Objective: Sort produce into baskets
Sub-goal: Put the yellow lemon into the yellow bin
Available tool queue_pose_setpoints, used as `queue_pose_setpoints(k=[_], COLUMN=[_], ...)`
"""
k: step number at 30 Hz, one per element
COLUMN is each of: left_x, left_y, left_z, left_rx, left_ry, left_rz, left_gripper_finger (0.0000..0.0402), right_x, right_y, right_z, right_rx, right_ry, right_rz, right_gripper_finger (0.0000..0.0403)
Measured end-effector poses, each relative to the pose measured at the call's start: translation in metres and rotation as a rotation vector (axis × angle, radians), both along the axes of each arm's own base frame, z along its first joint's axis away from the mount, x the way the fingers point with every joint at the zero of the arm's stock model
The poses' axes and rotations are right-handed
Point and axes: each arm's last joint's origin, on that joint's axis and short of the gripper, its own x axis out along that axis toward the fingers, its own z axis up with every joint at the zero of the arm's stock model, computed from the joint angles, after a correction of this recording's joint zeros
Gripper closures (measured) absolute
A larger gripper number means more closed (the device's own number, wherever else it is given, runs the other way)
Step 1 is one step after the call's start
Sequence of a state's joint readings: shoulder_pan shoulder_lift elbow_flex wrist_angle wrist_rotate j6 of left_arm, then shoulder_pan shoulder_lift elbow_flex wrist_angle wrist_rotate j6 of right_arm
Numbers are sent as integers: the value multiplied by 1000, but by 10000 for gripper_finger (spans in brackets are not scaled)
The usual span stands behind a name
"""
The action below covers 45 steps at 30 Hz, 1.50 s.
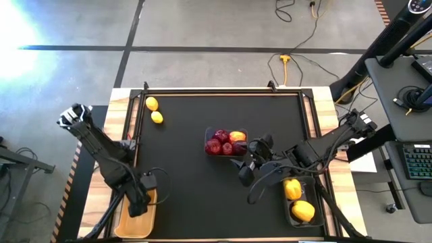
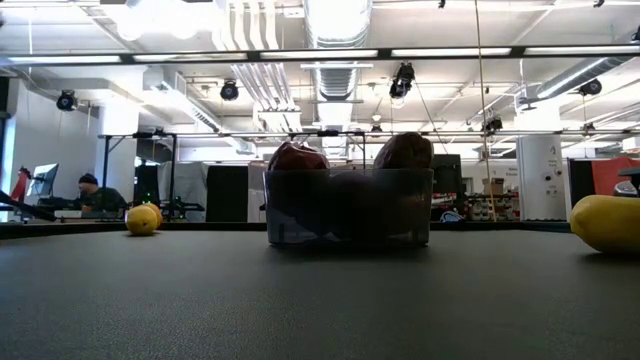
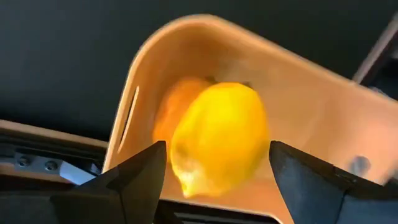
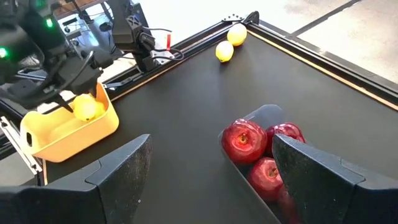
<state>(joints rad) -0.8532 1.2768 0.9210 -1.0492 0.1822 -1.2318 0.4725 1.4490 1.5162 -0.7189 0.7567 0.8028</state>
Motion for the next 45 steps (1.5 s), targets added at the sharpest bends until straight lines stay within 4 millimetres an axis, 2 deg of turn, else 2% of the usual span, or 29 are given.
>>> queue_pose_setpoints(k=[3, 5, 8, 10, 13, 18, 21, 24, 27, 32, 38, 45], left_x=[6, 8, 14, 20, 29, 35, 31, 22, 14, 16, 6, 15], left_y=[11, 26, 58, 84, 126, 200, 240, 266, 276, 283, 279, 287], left_z=[27, 43, 61, 65, 62, 47, 34, 17, -5, -34, -59, -60], left_rx=[-15, 58, 221, 309, 439, 676, 699, 699, 686, 658, 741, 766], left_ry=[-53, -87, -142, -143, -163, -126, -129, -152, -190, -285, -98, -192], left_rz=[-17, -18, 21, 69, 192, 409, 578, 834, 1108, 1353, 1535, 1537], left_gripper_finger=[139, 145, 154, 158, 159, 159, 159, 159, 159, 159, 159, 159], right_x=[0, 0, 0, 0, 0, 0, 0, 0, 0, 0, 0, 0], right_y=[0, 0, 0, 0, 0, 0, 0, 0, 0, 0, 0, 0], right_z=[0, 0, 0, 0, 0, 0, 0, 0, 0, 0, 0, 0], right_rx=[1, 0, 1, 0, 0, 1, 0, 0, 0, 0, 0, 0], right_ry=[0, 0, 0, 0, 0, 0, 0, 0, 0, 1, 0, 1], right_rz=[0, 0, 0, 0, 0, 0, 0, 0, 0, 0, 0, 0], right_gripper_finger=[78, 78, 78, 78, 78, 78, 78, 78, 78, 78, 78, 78])
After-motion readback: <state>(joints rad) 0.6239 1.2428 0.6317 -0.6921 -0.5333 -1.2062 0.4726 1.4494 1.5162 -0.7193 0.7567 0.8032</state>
